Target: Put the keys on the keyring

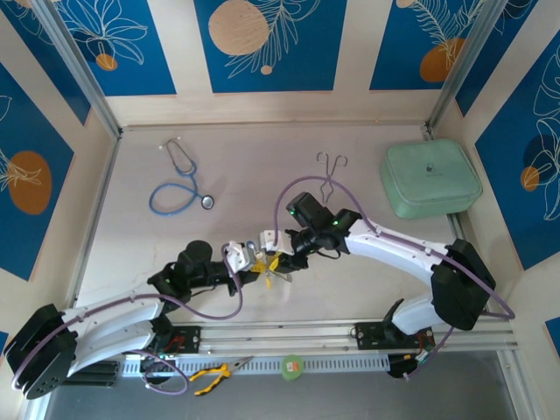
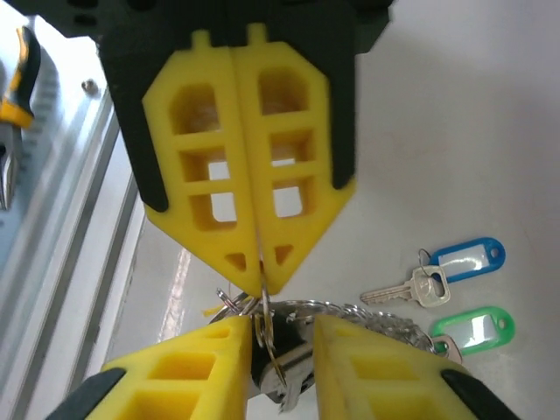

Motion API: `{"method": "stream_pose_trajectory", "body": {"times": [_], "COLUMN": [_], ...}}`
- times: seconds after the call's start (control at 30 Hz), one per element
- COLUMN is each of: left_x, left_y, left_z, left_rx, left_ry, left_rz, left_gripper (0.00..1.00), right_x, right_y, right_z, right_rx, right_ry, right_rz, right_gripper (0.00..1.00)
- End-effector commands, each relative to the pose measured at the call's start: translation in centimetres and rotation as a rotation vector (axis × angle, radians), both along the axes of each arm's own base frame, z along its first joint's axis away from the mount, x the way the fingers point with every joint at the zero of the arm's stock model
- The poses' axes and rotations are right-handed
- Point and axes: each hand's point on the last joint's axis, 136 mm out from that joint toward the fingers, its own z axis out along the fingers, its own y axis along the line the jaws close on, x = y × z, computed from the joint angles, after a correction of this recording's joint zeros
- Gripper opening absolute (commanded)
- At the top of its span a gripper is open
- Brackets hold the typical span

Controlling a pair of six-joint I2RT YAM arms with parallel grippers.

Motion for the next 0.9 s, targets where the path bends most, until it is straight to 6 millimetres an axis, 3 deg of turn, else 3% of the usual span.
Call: {"method": "stream_pose_trajectory", "body": {"times": [0.0,0.13,0.87], "left_x": [-0.1,0.1,-0.4], "left_y": [-0.4,-0.2,-0.4], "left_z": [1.3,1.4,1.7], "left_rx": [-0.098,-0.141,-0.178], "left_ry": [-0.012,-0.017,-0.003], "left_rz": [0.004,0.029,0.002], "left_gripper": [0.0,0.0,0.0], "right_x": [-0.9,-1.2,-0.9], "right_y": [-0.3,-0.4,0.9], "right_z": [0.6,-0.3,-0.4], "right_rx": [0.076,0.074,0.142], "right_ry": [0.067,0.081,0.076], "right_rz": [0.001,0.002,0.02], "right_gripper": [0.29,0.29,0.2]}}
